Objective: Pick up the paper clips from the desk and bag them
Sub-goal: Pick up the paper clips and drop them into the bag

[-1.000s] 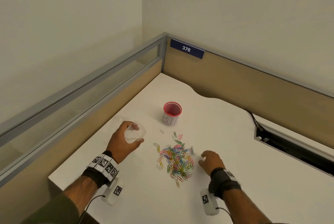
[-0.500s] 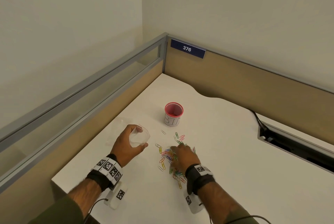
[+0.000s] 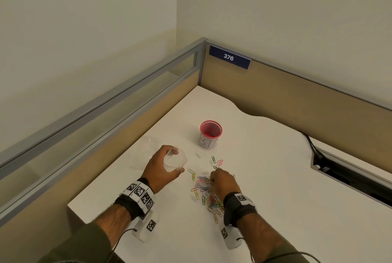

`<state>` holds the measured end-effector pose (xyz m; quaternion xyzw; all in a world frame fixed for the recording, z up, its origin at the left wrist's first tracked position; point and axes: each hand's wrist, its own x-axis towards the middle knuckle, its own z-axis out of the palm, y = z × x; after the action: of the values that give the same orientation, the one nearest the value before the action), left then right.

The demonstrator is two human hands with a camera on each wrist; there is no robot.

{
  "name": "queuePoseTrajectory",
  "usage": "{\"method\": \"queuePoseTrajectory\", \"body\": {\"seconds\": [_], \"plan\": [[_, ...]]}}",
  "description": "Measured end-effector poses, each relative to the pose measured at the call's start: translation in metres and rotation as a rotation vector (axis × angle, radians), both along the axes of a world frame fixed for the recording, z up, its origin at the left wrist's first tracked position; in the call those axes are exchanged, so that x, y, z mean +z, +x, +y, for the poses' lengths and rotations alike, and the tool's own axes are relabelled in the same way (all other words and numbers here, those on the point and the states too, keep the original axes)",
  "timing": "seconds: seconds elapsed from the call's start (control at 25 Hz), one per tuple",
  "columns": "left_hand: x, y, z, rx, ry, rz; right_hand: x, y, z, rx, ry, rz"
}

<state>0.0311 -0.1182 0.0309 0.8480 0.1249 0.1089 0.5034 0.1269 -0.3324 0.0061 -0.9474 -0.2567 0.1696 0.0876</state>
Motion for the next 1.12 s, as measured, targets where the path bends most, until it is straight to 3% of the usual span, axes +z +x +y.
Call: {"method": "queuePoseTrajectory", "body": {"seconds": [0.24, 0.44, 0.6, 0.84, 1.0, 1.12], "plan": [[-0.006, 0.007, -0.001, -0.014, 0.003, 0.026, 0.043, 0.007, -0.011, -0.270, 0.487, 0.049], [-0.003, 0.016, -0.011, -0.032, 0.007, 0.034, 0.108, 0.000, 0.014, -0.251, 0.777, 0.015], [0.000, 0.022, -0.020, -0.047, 0.011, 0.021, 0.124, -0.011, 0.045, -0.132, 0.766, -0.049], [0.001, 0.028, -0.024, -0.036, 0.014, 0.028, 0.113, -0.019, 0.066, 0.052, 0.548, -0.083], [0.006, 0.023, -0.018, -0.043, -0.008, 0.006, 0.109, -0.007, 0.045, -0.034, 0.656, -0.123], [0.006, 0.014, -0.010, -0.034, -0.017, -0.003, 0.071, 0.023, 0.000, -0.178, 0.449, -0.103]]}}
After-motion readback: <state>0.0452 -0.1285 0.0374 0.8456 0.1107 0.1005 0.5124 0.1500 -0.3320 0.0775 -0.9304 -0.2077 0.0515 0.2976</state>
